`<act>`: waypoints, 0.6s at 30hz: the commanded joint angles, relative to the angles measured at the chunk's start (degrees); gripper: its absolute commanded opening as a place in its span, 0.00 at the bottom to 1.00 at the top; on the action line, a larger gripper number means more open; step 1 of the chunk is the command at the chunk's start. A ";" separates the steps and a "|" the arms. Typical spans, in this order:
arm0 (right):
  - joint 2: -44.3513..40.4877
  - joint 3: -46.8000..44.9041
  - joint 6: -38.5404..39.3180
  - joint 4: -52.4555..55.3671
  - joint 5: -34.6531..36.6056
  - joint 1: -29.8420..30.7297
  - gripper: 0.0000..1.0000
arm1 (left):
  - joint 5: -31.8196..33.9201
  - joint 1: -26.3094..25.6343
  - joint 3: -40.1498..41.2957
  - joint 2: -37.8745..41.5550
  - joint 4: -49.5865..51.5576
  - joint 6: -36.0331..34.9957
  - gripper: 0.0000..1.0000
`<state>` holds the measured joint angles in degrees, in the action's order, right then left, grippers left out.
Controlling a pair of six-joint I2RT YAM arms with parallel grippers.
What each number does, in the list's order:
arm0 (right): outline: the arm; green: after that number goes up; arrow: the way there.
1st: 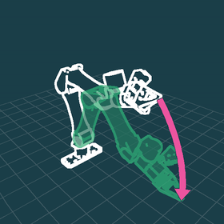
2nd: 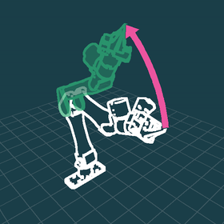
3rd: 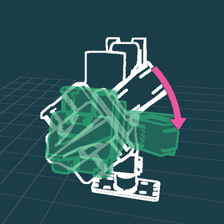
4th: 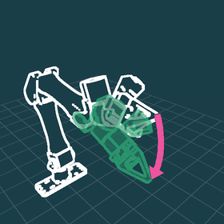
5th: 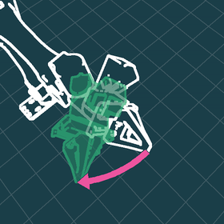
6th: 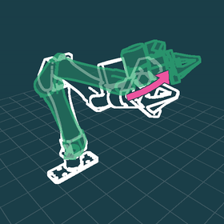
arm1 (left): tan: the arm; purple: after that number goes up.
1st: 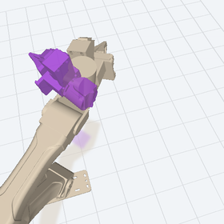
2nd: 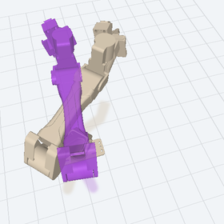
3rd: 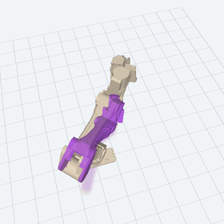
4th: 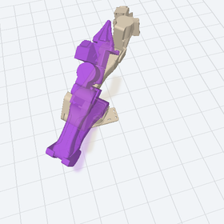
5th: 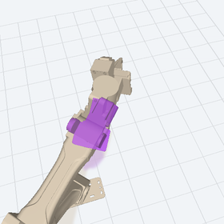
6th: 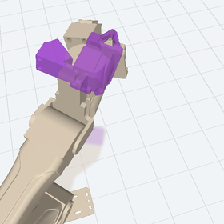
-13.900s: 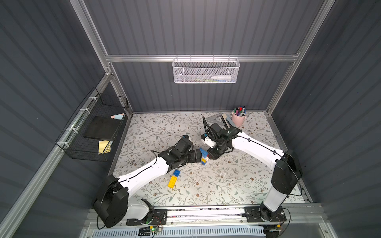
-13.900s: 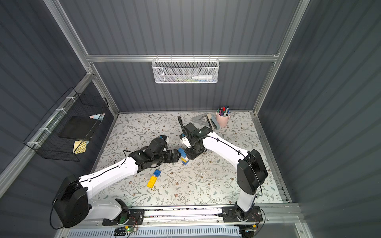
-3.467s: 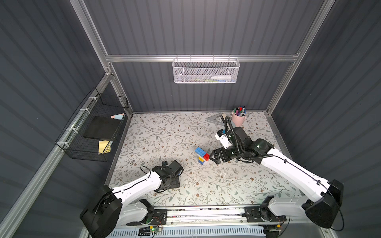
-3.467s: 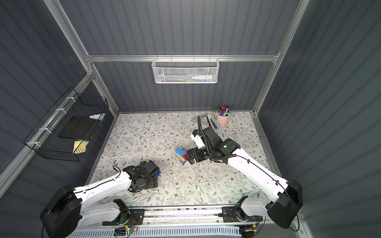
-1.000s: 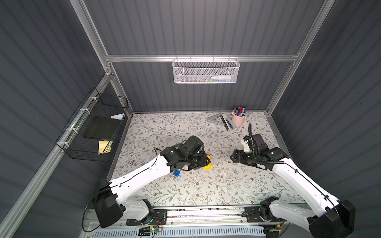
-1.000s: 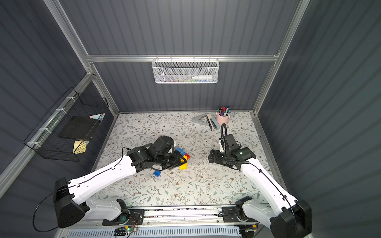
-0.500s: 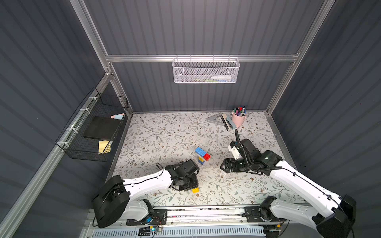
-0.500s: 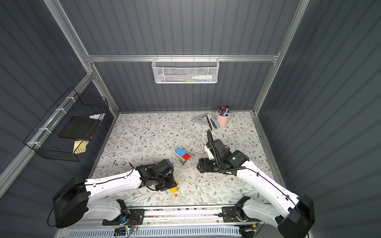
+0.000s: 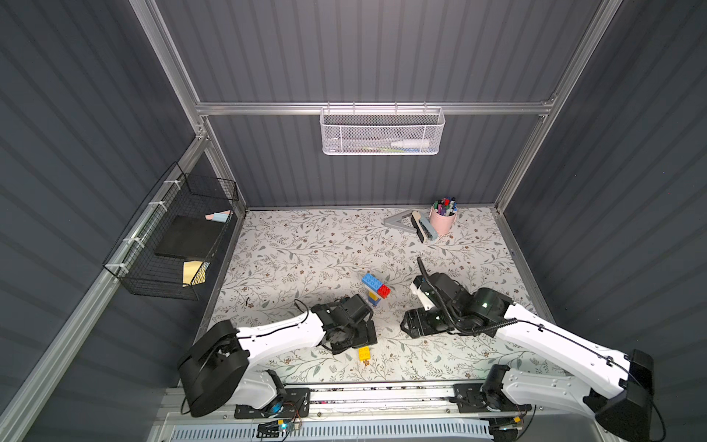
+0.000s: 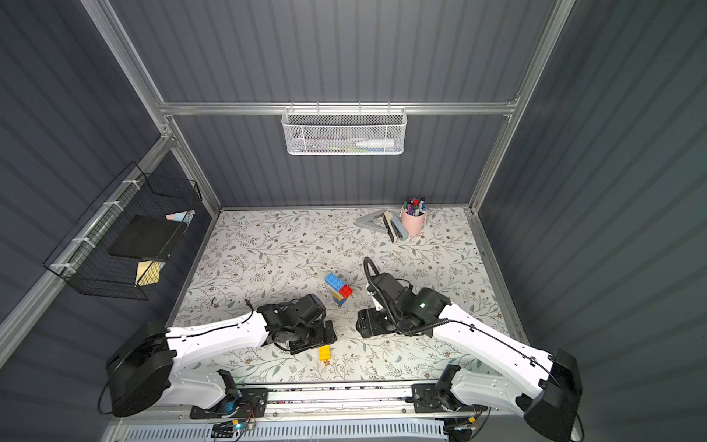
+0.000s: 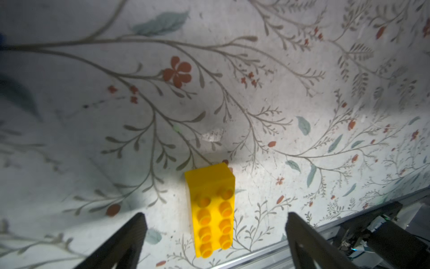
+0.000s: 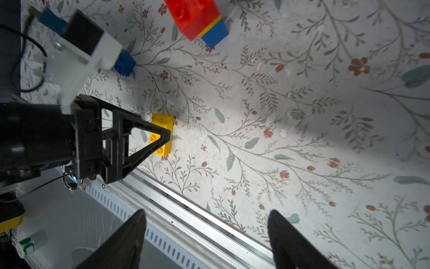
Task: Assemble a spoon with lego
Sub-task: Place the lego brick at the center of the board, then pick up the lego brick from the center of the board.
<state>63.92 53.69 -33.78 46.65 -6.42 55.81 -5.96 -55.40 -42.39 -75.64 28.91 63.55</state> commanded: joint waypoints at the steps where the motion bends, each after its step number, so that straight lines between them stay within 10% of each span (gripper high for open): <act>1: 3.22 -0.57 -6.37 -1.44 3.44 7.02 0.82 | 10.16 1.22 -2.10 10.55 11.37 -0.81 0.99; 8: 20.21 7.42 -12.42 -3.75 7.74 17.30 0.82 | 30.30 7.01 -11.07 23.29 31.31 -7.66 0.99; 18: 44.73 25.09 -10.98 -0.53 9.10 18.33 0.71 | 29.54 8.26 -13.04 31.45 30.65 -13.33 0.99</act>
<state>105.38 76.18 -43.86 42.92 0.60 74.00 22.96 -47.40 -56.18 -44.84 57.28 52.71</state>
